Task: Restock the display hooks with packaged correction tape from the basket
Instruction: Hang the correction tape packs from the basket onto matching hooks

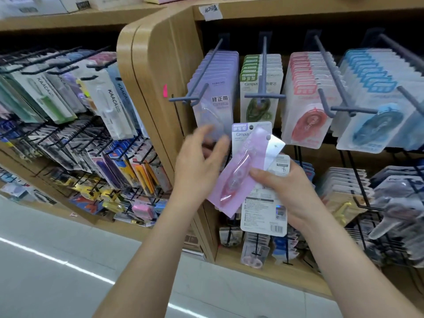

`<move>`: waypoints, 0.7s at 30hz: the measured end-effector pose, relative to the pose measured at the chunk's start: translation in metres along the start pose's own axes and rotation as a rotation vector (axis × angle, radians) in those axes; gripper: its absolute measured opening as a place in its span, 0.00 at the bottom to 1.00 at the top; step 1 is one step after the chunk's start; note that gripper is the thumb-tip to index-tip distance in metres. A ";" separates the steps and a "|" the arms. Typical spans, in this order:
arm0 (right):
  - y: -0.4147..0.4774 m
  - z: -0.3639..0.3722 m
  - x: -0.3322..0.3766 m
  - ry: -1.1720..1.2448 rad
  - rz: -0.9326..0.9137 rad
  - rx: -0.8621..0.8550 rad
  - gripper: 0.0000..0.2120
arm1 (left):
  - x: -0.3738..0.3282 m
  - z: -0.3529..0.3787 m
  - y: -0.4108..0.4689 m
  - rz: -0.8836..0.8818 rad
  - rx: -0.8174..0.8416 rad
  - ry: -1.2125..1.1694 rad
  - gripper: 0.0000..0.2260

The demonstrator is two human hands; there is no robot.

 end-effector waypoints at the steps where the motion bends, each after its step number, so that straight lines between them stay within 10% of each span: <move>1: 0.000 0.002 0.001 -0.010 -0.012 0.003 0.27 | 0.001 0.002 -0.014 -0.086 0.146 -0.093 0.18; 7: -0.003 0.012 0.003 -0.023 -0.040 0.029 0.15 | 0.012 0.002 -0.039 -0.305 0.283 -0.460 0.19; 15: -0.011 0.005 0.006 0.013 -0.077 0.135 0.42 | 0.021 -0.006 -0.048 -0.315 0.165 -0.609 0.20; 21: -0.022 0.000 0.012 -0.043 -0.160 0.107 0.34 | 0.020 -0.012 -0.051 -0.088 0.033 -0.129 0.14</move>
Point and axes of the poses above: each hand's wrist, its own y-axis towards the middle knuckle, its own z-axis out of the palm, x = y × z, the point moved 2 cm from there along y, towards the middle knuckle, and after that the axes turned 8 degrees about -z, right-handed, at the moved point
